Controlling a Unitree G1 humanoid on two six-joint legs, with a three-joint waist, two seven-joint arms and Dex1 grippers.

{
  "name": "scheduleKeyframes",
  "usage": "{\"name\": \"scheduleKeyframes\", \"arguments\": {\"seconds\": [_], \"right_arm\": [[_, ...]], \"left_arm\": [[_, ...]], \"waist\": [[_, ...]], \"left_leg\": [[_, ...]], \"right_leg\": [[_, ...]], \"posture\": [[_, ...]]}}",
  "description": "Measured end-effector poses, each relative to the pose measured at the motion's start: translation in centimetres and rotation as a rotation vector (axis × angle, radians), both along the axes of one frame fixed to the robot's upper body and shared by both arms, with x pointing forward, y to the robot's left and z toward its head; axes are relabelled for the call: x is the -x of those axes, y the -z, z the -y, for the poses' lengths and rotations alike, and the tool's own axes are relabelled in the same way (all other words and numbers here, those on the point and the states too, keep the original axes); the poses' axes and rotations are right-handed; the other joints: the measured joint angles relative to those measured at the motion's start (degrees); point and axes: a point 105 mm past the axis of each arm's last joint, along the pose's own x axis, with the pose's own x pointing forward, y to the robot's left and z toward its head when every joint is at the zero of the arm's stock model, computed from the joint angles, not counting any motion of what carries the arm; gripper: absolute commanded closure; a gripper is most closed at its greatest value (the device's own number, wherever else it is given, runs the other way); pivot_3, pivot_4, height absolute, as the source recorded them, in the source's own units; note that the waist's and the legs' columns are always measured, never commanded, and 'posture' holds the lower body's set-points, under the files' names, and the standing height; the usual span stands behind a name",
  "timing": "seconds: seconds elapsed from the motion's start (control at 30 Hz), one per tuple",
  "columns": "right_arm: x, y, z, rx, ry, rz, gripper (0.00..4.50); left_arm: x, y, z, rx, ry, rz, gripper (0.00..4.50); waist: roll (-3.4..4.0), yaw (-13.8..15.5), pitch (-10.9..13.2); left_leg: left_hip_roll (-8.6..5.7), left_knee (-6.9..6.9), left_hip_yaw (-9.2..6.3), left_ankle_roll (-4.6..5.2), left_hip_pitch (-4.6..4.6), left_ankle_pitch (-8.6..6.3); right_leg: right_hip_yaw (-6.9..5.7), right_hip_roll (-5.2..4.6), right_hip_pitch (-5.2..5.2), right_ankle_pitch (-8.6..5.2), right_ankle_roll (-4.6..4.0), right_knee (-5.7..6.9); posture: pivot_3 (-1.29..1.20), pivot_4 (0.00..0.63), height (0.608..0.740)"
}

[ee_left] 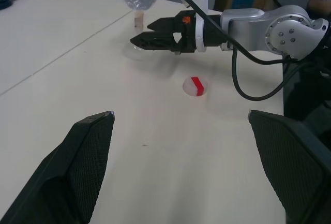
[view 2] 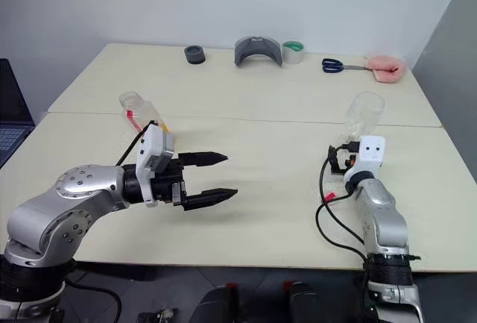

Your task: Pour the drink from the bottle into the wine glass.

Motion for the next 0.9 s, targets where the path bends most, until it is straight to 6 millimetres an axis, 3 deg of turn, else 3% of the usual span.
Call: {"name": "scheduleKeyframes", "arguments": {"seconds": [0.27, 0.67, 0.7, 0.8, 0.9], "right_arm": [[-1.9, 0.3, 1.6, 0.015, 0.058, 0.016, 0.00], [-2.3, -0.2, 1.6, -0.004, 0.035, 0.055, 4.12], [-2.3, -0.3, 1.6, -0.004, 0.031, 0.058, 4.35], [-2.4, -0.5, 0.2, 0.017, -0.049, 0.078, 4.34], [-2.8, -1.7, -3.5, 0.054, -0.207, 0.124, 4.34]], "left_arm": [[0.1, 0.2, 0.2, -0.004, 0.017, -0.004, 0.03], [0.1, 0.2, 0.5, -0.016, 0.050, -0.002, 0.00], [0.1, 0.3, 0.5, -0.017, 0.052, -0.004, 0.00], [0.3, 0.6, 0.4, -0.017, 0.058, -0.013, 0.00], [0.4, 0.9, -0.1, -0.012, 0.030, -0.023, 0.00]], "waist": [[0.01, 0.0, 0.0], [0.01, 0.0, 0.0], [0.01, 0.0, 0.0], [0.04, -0.1, 0.0], [0.07, -0.8, 0.0]], "left_leg": [[0.00, -0.02, -0.01, 0.00, 0.00, 0.00], [0.00, -0.02, -0.02, 0.00, 0.00, 0.00], [0.00, -0.02, -0.02, 0.00, 0.00, 0.00], [0.01, -0.02, -0.01, 0.00, 0.00, 0.00], [0.04, -0.02, -0.02, 0.00, 0.01, 0.00]], "right_leg": [[0.00, 0.00, -0.01, 0.00, -0.01, 0.01], [-0.01, 0.00, 0.00, 0.00, -0.01, 0.02], [0.00, 0.00, 0.00, 0.00, -0.01, 0.02], [0.00, 0.01, -0.02, 0.00, -0.01, 0.04], [0.04, 0.02, -0.05, 0.00, -0.01, 0.09]], "posture": [[0.00, 0.150, 0.740], [0.00, 0.150, 0.740], [0.00, 0.150, 0.740], [0.00, 0.150, 0.740], [0.00, 0.150, 0.740]]}}
